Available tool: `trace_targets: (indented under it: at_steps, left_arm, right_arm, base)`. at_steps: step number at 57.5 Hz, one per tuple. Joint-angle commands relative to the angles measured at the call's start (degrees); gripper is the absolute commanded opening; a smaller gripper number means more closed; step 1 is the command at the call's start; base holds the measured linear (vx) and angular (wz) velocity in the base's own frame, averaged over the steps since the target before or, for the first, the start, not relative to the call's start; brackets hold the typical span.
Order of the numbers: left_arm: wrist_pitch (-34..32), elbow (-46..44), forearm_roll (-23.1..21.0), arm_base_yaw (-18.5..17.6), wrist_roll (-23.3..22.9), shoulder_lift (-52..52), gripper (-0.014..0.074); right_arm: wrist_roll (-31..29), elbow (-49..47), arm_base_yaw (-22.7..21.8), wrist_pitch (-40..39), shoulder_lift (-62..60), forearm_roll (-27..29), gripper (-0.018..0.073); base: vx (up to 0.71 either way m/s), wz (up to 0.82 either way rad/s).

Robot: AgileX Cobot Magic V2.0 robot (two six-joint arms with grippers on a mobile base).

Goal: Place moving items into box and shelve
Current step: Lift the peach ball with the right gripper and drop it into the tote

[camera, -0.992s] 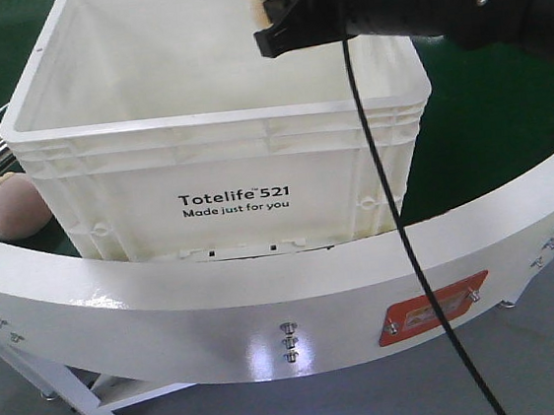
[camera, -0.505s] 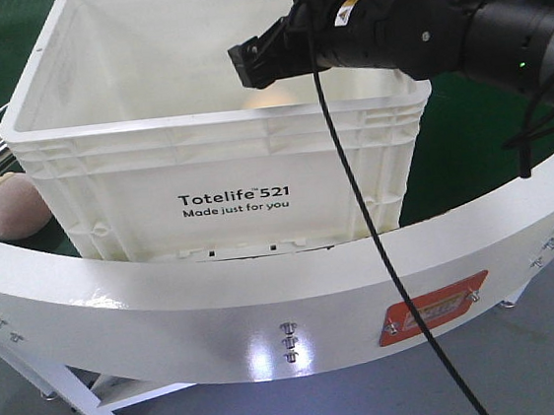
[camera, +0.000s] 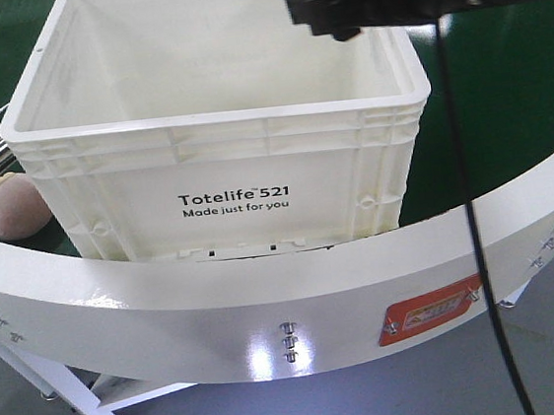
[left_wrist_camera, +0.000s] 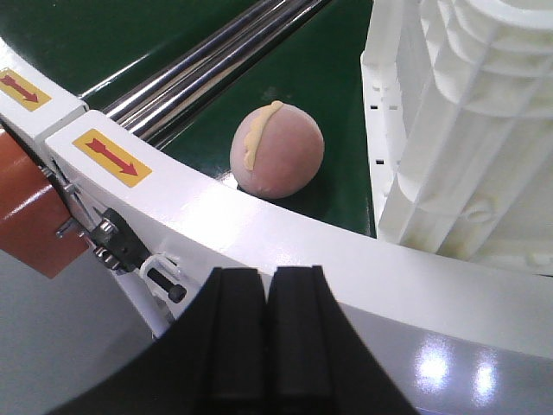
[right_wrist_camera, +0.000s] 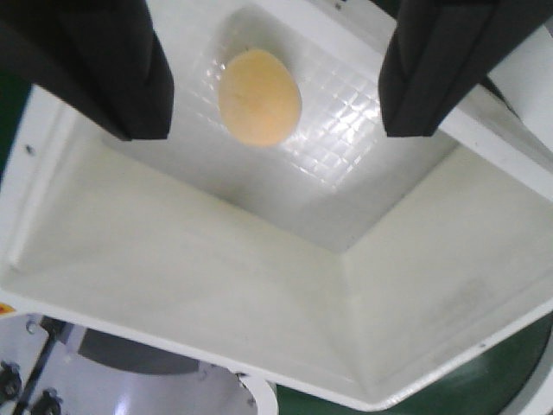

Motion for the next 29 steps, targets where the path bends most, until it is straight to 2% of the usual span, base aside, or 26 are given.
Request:
trace_targets:
  at_steps: [1,7,21,29]
  left_arm:
    - [-3.6,-1.9,0.1,-0.2,-0.2,0.3,-0.0013]
    - [-3.6,-1.9,0.1,-0.2,-0.2,0.3,-0.0013]
    - [-3.6,-1.9,0.1,-0.2,-0.2,0.3,-0.0013]
    - [-3.6,-1.9,0.1,-0.2,-0.2,0.3,-0.0013]
  right_arm:
    - [3.7,-1.6,0.0,2.0,-4.1,-5.5,0.0536]
    - [6.5,0.3,0.0,4.6,-7.1,-8.7,0.0536]
    - [10.1,18.6,0.0,-5.1,-19.7,-9.4,0.0536]
    - [10.2,27.5,-0.1,-7.2,-26.5,-9.5,0.0536]
  base:
    - [0.0,0.0]
    - [0.0,0.0]
    - [0.0,0.0]
    - [0.0,0.0]
